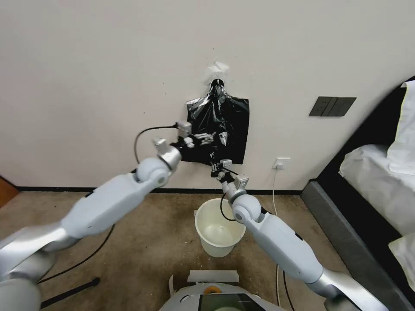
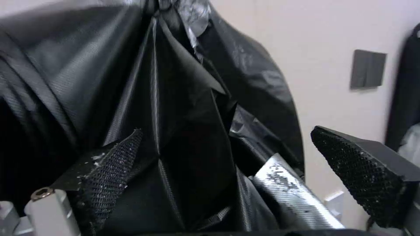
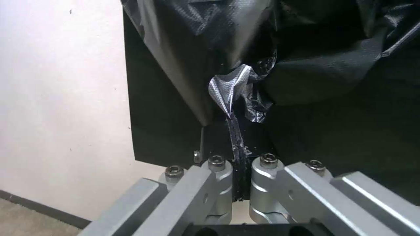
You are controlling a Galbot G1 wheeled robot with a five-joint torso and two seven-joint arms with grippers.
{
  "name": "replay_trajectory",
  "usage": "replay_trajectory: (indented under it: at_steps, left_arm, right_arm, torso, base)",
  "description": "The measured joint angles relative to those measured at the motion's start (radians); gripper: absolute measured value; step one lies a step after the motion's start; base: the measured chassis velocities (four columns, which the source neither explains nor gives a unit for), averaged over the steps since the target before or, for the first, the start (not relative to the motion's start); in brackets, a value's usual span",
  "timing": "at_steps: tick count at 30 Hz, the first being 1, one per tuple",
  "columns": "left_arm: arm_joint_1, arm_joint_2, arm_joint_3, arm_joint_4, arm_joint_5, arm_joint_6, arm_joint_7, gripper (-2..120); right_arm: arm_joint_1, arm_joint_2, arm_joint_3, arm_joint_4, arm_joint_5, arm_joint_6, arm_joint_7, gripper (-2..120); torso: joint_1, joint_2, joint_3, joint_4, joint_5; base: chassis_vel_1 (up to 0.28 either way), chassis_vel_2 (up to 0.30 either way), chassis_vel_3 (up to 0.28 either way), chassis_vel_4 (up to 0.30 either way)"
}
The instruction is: Place a trash bag onto the trash bin.
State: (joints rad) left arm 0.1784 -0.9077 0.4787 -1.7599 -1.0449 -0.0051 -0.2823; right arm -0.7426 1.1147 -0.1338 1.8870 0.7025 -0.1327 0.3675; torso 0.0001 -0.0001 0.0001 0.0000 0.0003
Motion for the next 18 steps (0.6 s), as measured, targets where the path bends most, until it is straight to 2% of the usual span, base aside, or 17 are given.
replay_trajectory:
  at_steps: [9, 11, 12, 15, 16, 18]
  left_arm:
    - [-0.012, -0.061, 0.008, 0.039, 0.018, 0.059, -0.106, 91]
    - [-0.006, -0.064, 0.006, 0.04, 0.024, 0.068, -0.132, 83]
    - [-0.006, -0.064, 0.006, 0.04, 0.024, 0.068, -0.132, 83]
    - [0.0, -0.062, -0.004, 0.033, 0.025, 0.068, -0.154, 68]
    - [0.0, -0.062, -0.004, 0.033, 0.025, 0.068, -0.154, 68]
    - [0.004, -0.062, -0.01, 0.034, 0.025, 0.068, -0.16, 57]
  right_arm:
    - [-0.012, 0.002, 0.004, 0.004, 0.0, 0.001, 0.0, 0]
    - [-0.013, -0.003, 0.007, 0.006, 0.0, 0.002, 0.0, 0]
    - [-0.013, -0.003, 0.007, 0.006, 0.0, 0.002, 0.0, 0]
    - [-0.02, -0.006, 0.017, 0.007, 0.0, 0.002, 0.0, 0]
    - [-0.02, -0.006, 0.017, 0.007, 0.0, 0.002, 0.0, 0]
    - [-0.027, -0.006, 0.023, 0.01, 0.0, 0.003, -0.001, 0]
  torso:
    - [0.0, 0.0, 0.0, 0.0, -0.0001]
    - [0.0, 0.0, 0.0, -0.0001, -0.0002]
    - [0.0, 0.0, 0.0, -0.0001, -0.0002]
    - [0.0, 0.0, 0.0, 0.0001, -0.0002]
    - [0.0, 0.0, 0.0, 0.0001, -0.0002]
    - [0.0, 0.0, 0.0, 0.0, -0.0002]
  base:
    - [0.0, 0.0, 0.0, 0.0]
    - [0.0, 0.0, 0.0, 0.0]
    - [0.0, 0.0, 0.0, 0.0]
    - [0.0, 0.0, 0.0, 0.0]
    - [0.0, 0.0, 0.0, 0.0]
    - [0.0, 0.0, 0.0, 0.0]
